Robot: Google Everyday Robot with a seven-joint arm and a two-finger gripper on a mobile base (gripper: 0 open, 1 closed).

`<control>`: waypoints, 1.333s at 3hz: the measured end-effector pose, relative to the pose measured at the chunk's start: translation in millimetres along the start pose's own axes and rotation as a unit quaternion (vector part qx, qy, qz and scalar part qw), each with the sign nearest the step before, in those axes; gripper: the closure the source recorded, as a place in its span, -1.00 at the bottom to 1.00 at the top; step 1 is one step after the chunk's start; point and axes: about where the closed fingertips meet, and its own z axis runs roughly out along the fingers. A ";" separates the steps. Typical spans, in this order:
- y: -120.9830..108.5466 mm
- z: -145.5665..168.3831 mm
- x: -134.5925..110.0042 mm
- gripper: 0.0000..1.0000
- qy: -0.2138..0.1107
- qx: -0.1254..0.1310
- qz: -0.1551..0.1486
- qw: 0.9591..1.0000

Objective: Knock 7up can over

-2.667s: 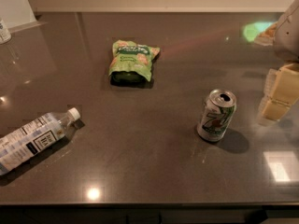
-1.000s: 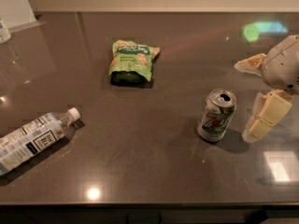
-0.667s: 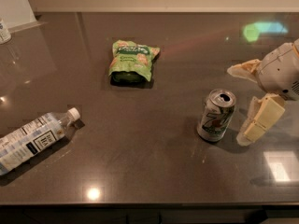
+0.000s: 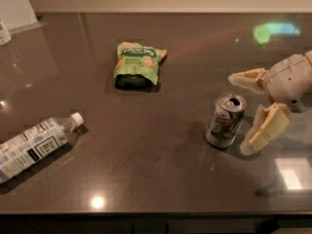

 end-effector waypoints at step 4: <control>-3.3 13.4 -4.6 0.22 -0.075 0.013 -0.008 0.997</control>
Offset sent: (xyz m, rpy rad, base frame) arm 0.0021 0.0073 -0.0096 0.1904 -0.0316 -0.0135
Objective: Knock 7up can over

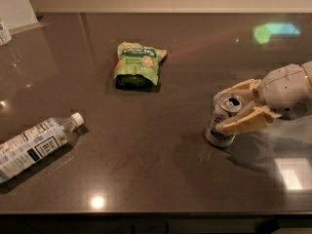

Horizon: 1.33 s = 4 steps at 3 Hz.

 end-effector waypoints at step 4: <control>-27.5 17.9 -39.2 1.00 0.288 -0.014 -0.032 0.957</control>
Offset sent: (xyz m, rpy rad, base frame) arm 0.0308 0.0093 0.0302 -0.5222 0.1026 -0.0690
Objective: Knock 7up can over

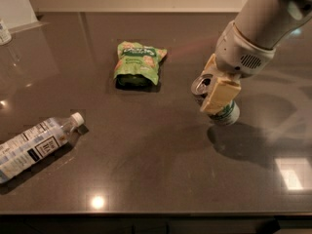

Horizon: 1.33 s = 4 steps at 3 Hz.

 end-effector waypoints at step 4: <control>-16.4 44.9 -11.5 0.65 0.155 0.020 -0.174 0.972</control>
Offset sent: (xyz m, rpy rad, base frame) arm 0.0195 0.0243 -0.0178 -0.3309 -0.1401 0.2633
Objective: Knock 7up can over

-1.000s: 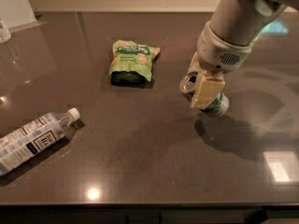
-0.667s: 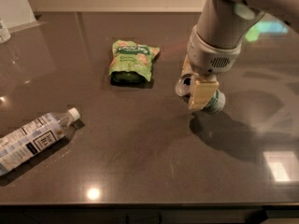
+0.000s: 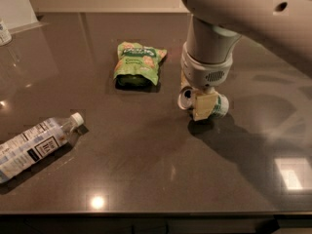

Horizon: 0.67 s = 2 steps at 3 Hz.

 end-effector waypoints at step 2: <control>-3.2 21.9 0.1 -0.30 0.058 -0.003 -0.055 0.997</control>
Offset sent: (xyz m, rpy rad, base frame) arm 0.0107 0.0018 -0.0325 -0.2004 -0.0297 0.1368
